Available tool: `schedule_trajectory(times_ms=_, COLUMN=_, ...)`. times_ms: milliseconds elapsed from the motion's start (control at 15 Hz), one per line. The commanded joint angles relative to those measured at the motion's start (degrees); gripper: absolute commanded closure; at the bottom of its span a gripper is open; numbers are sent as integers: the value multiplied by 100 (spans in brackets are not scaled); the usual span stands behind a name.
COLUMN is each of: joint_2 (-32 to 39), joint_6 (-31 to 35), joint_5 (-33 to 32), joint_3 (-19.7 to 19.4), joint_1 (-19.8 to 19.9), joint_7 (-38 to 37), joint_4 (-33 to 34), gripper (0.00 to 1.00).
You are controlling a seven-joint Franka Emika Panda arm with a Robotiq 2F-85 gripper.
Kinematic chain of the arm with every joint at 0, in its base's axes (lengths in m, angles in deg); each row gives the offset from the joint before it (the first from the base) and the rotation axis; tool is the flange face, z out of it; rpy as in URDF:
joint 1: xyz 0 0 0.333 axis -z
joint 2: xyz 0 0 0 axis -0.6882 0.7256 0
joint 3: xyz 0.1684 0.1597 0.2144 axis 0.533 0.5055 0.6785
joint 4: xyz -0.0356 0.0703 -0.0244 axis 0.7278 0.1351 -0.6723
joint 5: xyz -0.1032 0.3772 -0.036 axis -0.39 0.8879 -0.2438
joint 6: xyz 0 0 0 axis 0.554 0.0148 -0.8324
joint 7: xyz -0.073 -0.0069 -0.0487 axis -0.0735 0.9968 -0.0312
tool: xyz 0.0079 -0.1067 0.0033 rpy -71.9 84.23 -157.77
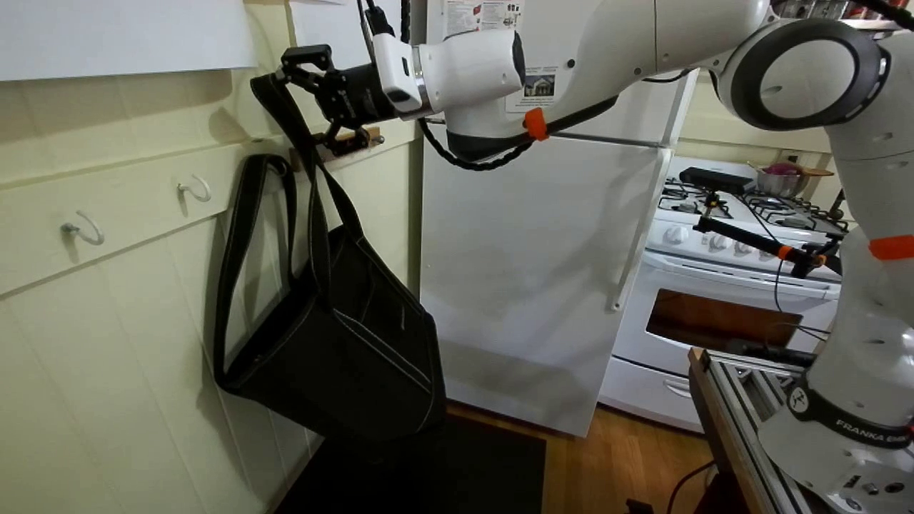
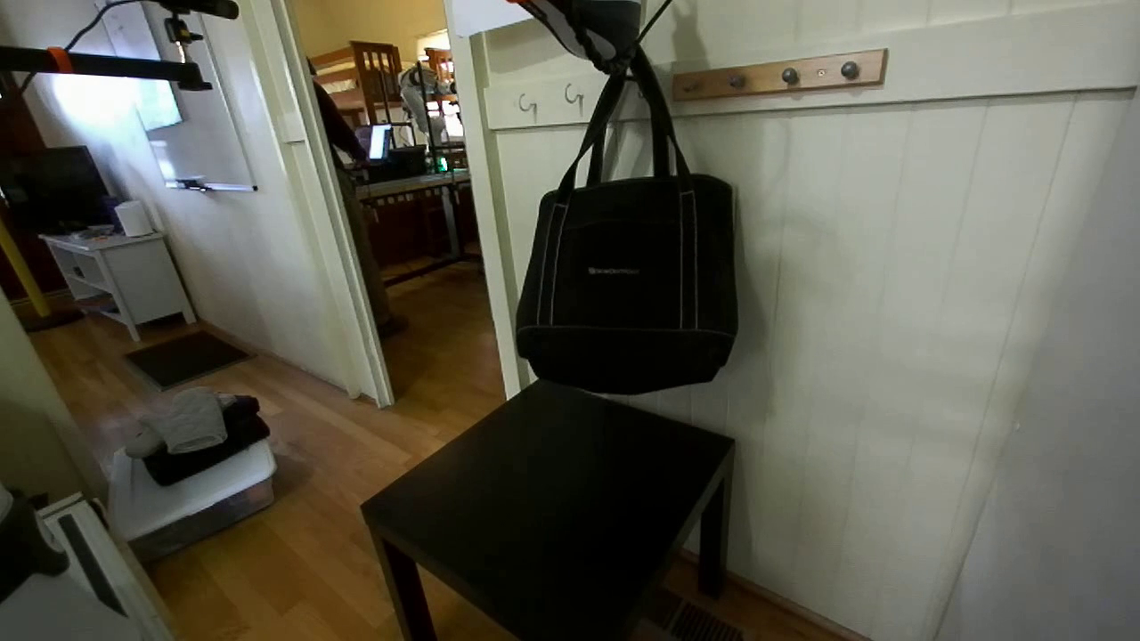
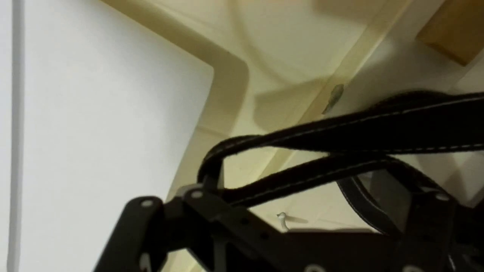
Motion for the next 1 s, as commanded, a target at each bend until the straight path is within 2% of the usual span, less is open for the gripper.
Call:
schedule_trajectory(times_ms=0, joint_2=326, joint_6=191, joint_5=-109, joint_3=-22, joint_1=28, joint_7=-17, joint_4=746, gripper=0)
schedule_trajectory(times_ms=667, joint_2=1065, joint_6=616, joint_5=-164, joint_3=-81, joint_1=-86, joint_7=91, joint_4=1712, gripper=0)
schedule_trajectory(times_ms=933, joint_2=1146, joint_6=675, joint_5=-213, joint_3=-195, joint_1=-136, joint_7=101, joint_4=2042, gripper=0)
